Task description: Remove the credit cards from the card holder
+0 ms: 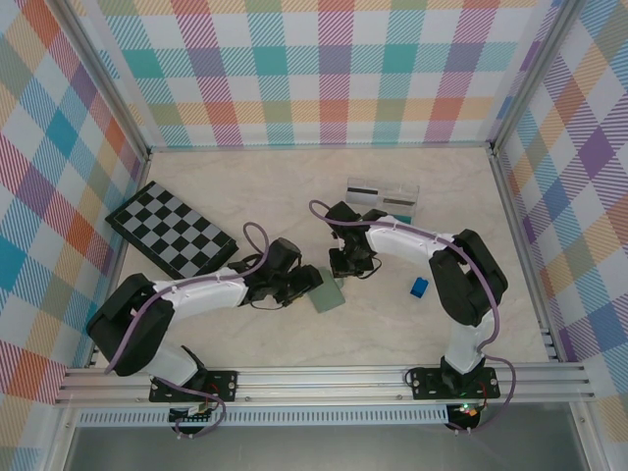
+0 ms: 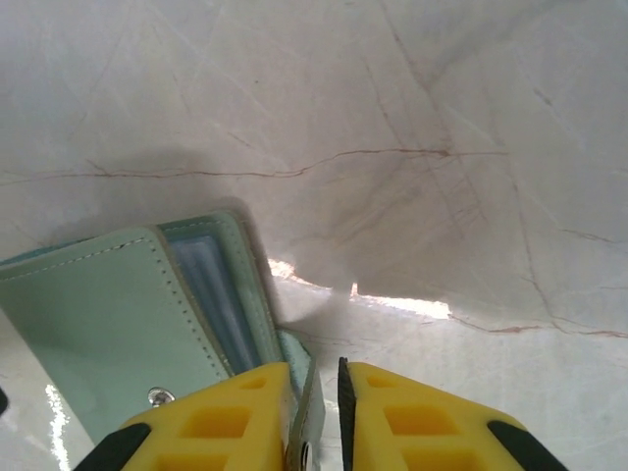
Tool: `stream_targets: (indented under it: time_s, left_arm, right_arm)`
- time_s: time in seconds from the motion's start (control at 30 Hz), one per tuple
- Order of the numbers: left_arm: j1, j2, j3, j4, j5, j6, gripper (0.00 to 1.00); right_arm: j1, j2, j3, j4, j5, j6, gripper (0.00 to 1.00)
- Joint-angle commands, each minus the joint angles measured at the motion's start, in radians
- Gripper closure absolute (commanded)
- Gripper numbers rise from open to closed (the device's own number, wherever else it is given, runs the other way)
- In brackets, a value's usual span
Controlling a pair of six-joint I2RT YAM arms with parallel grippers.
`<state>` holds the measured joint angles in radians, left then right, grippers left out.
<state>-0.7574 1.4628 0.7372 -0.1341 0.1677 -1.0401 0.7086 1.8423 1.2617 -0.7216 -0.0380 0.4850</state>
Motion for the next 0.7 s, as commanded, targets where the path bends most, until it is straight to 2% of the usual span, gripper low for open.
stream_targets:
  time_s: [0.0, 0.2, 0.37, 0.43, 0.67]
  left_arm:
    - [0.025, -0.064, 0.038, -0.162, -0.077, 0.06, 0.23]
    - [0.041, -0.172, 0.024, -0.238, -0.213, 0.14, 0.0]
    - [0.051, -0.259, -0.005, -0.25, -0.302, 0.155, 0.0]
    - [0.074, -0.264, -0.006, -0.273, -0.292, 0.154, 0.0]
    - [0.196, -0.255, -0.006, -0.292, -0.154, 0.197, 0.0]
  right_arm:
    - [0.006, 0.003, -0.022, 0.005, -0.038, -0.011, 0.79]
    - [0.008, 0.003, -0.024, -0.021, -0.032, -0.014, 0.81]
    - [0.011, -0.023, -0.014, -0.062, -0.017, -0.007, 0.9]
    - [0.012, -0.041, 0.001, -0.083, -0.012, 0.001, 0.92]
    - [0.019, -0.12, 0.102, -0.115, -0.103, 0.08, 0.92]
